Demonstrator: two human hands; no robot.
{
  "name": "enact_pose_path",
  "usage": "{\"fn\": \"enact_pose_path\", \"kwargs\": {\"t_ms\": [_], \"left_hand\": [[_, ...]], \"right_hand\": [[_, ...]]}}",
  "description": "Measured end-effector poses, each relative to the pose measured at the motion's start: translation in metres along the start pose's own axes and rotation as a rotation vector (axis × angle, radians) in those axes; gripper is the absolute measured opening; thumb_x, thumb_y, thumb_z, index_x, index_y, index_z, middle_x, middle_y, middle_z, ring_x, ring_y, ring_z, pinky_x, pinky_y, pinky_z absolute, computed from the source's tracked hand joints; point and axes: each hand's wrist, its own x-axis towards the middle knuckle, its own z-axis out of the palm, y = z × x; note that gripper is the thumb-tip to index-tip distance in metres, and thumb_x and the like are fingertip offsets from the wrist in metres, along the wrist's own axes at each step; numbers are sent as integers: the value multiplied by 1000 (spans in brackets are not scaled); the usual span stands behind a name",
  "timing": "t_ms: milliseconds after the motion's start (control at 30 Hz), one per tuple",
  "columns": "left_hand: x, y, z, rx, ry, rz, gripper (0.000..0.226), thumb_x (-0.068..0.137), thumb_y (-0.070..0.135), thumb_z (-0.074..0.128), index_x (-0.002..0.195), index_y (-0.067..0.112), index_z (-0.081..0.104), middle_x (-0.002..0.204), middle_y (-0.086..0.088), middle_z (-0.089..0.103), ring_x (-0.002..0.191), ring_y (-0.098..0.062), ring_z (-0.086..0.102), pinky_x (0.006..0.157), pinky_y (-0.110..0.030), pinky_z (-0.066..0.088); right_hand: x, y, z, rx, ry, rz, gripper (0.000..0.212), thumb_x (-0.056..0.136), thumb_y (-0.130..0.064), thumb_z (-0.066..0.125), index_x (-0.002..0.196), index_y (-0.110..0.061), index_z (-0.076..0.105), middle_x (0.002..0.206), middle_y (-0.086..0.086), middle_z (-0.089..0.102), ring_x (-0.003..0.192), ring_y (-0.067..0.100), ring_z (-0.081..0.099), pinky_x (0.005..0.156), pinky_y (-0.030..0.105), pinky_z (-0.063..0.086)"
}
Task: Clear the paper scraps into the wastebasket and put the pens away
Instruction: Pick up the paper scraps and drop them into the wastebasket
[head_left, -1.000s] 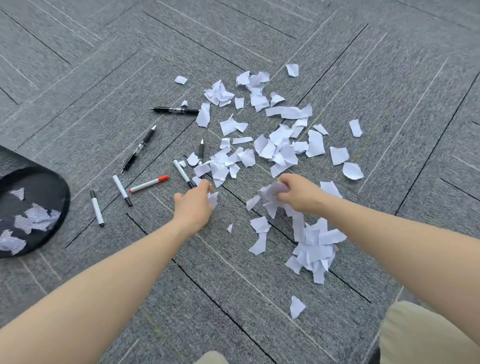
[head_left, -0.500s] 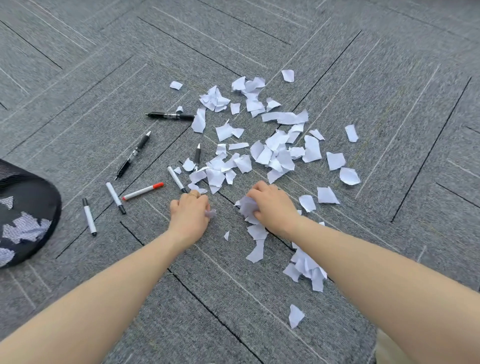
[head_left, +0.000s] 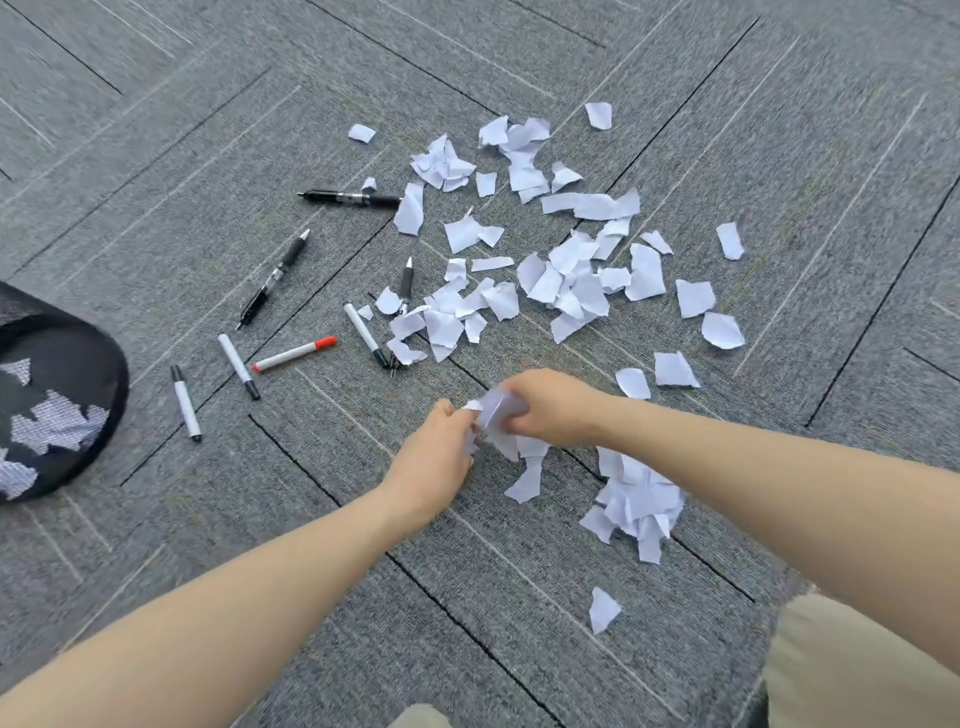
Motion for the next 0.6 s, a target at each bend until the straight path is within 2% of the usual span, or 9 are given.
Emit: {"fn": "enact_pose_path", "kwargs": {"t_ms": [67, 133, 200, 300, 433, 600], "left_hand": [[2, 0, 1, 3, 24, -5, 11, 90, 4, 45, 98, 9, 51, 103, -6, 42, 80, -29, 56, 71, -42, 47], [4, -3, 4, 17, 24, -13, 8, 91, 7, 44, 92, 9, 52, 102, -6, 43, 79, -27, 54, 71, -42, 47], [6, -5, 6, 35, 10, 1, 5, 91, 10, 46, 91, 11, 51, 99, -4, 46, 81, -25, 52, 71, -39, 45], [6, -2, 8, 66, 3, 27, 6, 91, 7, 43, 91, 11, 48, 89, -4, 51, 84, -29, 54, 69, -39, 43], [5, 0, 8, 55, 20, -11, 7, 91, 5, 41, 93, 11, 45, 86, -6, 55, 76, -28, 53, 64, -39, 41], [7, -4, 3, -9, -15, -54, 16, 87, -3, 43, 94, 11, 48, 88, -7, 58, 70, -25, 51, 59, -35, 38]], "right_hand": [[-8, -5, 7, -126, -51, -74, 12, 85, -26, 59, 88, -15, 63, 99, 8, 62, 88, 24, 54, 71, 32, 39], [-14, -6, 16, -350, -20, -151, 24, 86, -32, 59, 106, -20, 65, 125, 0, 53, 114, 24, 45, 91, 35, 36], [-19, -2, 25, -471, 10, -219, 30, 88, -26, 56, 117, -20, 59, 135, -2, 43, 123, 24, 37, 98, 37, 31], [-27, 3, 34, -499, 59, -226, 30, 86, -13, 53, 116, -13, 54, 136, 3, 40, 119, 26, 41, 94, 38, 35], [-32, 8, 35, -398, 87, -135, 33, 85, -6, 53, 117, -11, 52, 129, 7, 45, 112, 27, 45, 92, 37, 40], [-37, 16, 32, -283, 97, -99, 27, 85, -18, 58, 112, -14, 58, 130, 3, 46, 118, 25, 41, 99, 36, 37]]}}
